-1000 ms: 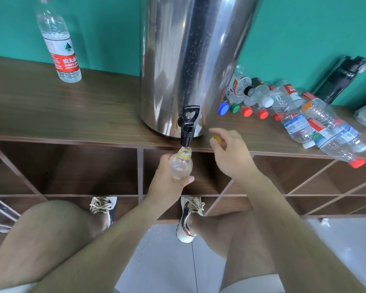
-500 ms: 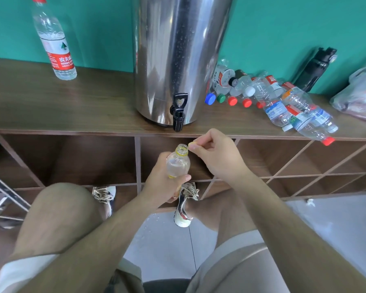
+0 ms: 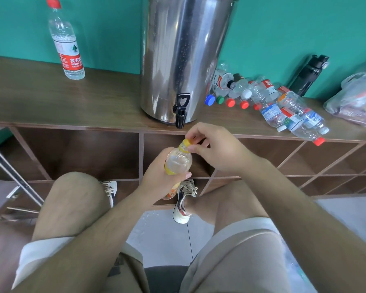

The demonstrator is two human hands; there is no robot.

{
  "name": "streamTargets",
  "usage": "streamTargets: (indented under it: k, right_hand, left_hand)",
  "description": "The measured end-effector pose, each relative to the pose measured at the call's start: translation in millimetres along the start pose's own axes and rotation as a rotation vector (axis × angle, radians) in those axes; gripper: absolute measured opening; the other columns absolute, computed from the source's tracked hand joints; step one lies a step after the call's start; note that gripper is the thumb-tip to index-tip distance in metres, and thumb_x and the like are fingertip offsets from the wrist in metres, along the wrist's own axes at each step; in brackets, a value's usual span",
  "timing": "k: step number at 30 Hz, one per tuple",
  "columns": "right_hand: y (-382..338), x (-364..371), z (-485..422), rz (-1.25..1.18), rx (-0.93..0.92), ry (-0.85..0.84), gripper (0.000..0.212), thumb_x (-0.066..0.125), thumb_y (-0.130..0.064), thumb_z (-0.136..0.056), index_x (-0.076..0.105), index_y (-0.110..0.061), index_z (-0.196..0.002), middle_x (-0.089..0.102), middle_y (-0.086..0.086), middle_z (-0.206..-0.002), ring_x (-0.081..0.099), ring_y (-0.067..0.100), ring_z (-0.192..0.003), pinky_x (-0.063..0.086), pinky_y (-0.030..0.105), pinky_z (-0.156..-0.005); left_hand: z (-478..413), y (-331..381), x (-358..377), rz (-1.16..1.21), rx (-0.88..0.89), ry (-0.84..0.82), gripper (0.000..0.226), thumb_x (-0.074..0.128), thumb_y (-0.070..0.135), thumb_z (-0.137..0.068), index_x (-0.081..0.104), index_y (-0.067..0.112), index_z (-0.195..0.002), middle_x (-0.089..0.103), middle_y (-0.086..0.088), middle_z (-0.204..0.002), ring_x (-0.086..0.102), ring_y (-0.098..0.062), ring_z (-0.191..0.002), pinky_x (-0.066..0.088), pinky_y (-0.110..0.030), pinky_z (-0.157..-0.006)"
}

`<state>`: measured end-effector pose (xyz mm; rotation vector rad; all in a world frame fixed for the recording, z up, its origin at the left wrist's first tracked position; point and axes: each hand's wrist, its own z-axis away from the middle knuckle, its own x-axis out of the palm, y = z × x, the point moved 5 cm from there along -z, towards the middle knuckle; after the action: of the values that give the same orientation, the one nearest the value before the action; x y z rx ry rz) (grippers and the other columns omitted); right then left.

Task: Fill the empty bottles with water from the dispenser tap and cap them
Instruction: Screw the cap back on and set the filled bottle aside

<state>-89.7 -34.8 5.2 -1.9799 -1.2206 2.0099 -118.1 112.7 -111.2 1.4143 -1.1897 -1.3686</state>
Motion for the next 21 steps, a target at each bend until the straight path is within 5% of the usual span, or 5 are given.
streamTargets:
  k: [8,14,18,21]
  right_hand:
    - [-14,-12,-19,0.17,-0.084,-0.193,0.027,0.077,-0.001,-0.09,0.079,-0.014,-0.114,0.074,0.003,-0.11,0.071,0.021,-0.099,0.057,0.043,-0.095]
    - [-28,-14,-25,0.23,-0.201,-0.299,0.027,0.075,0.007,-0.087,0.08,-0.007,-0.11,0.073,0.003,-0.115,0.069,0.019,-0.104,0.056,0.033,-0.094]
    - [-34,-22,-31,0.394,-0.119,-0.334,0.024,0.075,-0.028,-0.095,0.077,-0.013,-0.114,0.066,-0.005,-0.102,0.064,0.013,-0.093,0.049,0.016,-0.077]
    - [-33,-17,-31,0.633,-0.061,-0.323,0.05,0.054,-0.061,-0.099,0.068,-0.013,-0.097,0.063,0.001,-0.091,0.06,0.021,-0.087,0.045,0.032,-0.07]
  left_hand:
    - [2,6,-6,-0.008,0.033,-0.051,0.058,0.089,0.029,-0.077,0.057,0.042,-0.123,0.066,0.026,-0.107,0.062,0.005,-0.103,0.048,-0.019,-0.087]
    - [-1,9,-10,0.046,0.052,-0.095,0.059,0.091,0.026,-0.075,0.061,0.037,-0.125,0.07,0.017,-0.11,0.065,-0.003,-0.107,0.052,-0.022,-0.089]
    - [-1,13,-11,0.049,0.081,-0.14,0.057,0.09,0.025,-0.077,0.061,0.039,-0.124,0.07,0.018,-0.11,0.065,-0.003,-0.108,0.052,-0.016,-0.086]
    - [-1,16,-12,0.042,0.087,-0.141,0.058,0.09,0.027,-0.076,0.06,0.04,-0.124,0.069,0.021,-0.11,0.065,-0.001,-0.108,0.05,-0.01,-0.081]
